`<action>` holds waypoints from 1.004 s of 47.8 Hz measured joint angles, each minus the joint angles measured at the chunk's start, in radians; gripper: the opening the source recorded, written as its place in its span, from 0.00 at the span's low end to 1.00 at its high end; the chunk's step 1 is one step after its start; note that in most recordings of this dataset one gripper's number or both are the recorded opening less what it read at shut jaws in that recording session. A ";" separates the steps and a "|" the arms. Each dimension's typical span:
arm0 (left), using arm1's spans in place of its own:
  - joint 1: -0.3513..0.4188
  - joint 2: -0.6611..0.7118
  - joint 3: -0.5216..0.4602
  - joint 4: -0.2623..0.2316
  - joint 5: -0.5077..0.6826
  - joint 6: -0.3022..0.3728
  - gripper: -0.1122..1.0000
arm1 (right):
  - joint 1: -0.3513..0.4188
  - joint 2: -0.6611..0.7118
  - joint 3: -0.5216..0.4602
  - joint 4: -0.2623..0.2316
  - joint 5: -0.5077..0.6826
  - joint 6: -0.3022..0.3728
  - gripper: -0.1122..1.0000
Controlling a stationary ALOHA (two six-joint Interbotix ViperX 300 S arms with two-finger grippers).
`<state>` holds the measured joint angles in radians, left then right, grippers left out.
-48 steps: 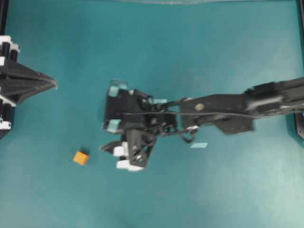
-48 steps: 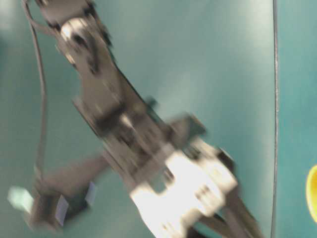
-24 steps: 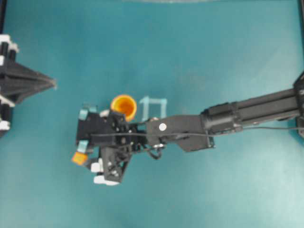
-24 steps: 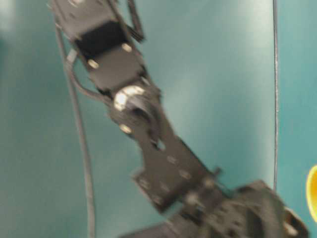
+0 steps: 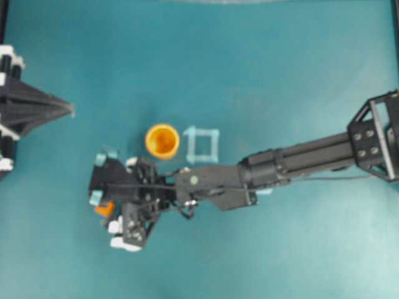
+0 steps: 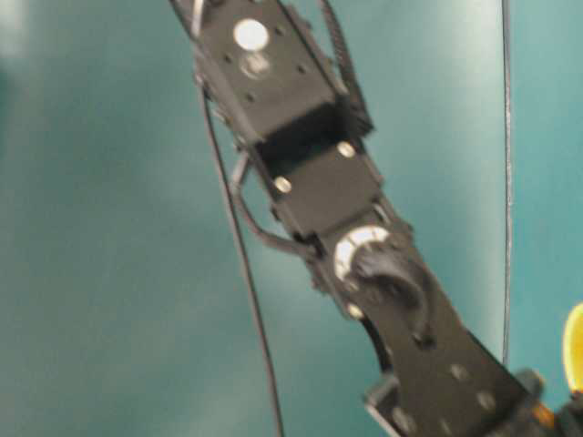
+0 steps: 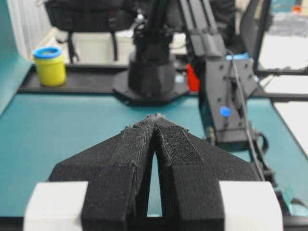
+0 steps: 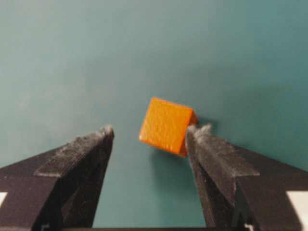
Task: Move the block toward the cup with right arm.
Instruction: 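Close the right gripper on the orange cube, then lift the cube with the right gripper and carry it over the cup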
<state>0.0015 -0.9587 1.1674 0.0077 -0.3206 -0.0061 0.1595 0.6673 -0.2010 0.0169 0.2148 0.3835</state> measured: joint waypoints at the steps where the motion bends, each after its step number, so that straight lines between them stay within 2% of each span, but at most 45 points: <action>1: 0.000 0.000 0.000 0.000 0.000 0.000 0.10 | 0.002 0.005 -0.005 0.000 0.000 0.003 0.67; 20: 0.000 0.000 0.000 0.000 0.002 0.000 0.10 | 0.002 0.044 -0.046 -0.011 0.032 0.003 0.66; 37: 0.000 0.000 0.000 0.000 0.015 0.000 0.10 | 0.002 0.048 -0.055 -0.071 0.032 0.003 0.66; 48: 0.000 0.000 0.000 0.002 0.026 0.000 0.10 | 0.002 0.058 -0.067 -0.080 0.055 0.003 0.62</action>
<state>0.0015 -0.9587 1.1674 0.0092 -0.2945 -0.0061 0.1611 0.7256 -0.2684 -0.0629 0.2700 0.3866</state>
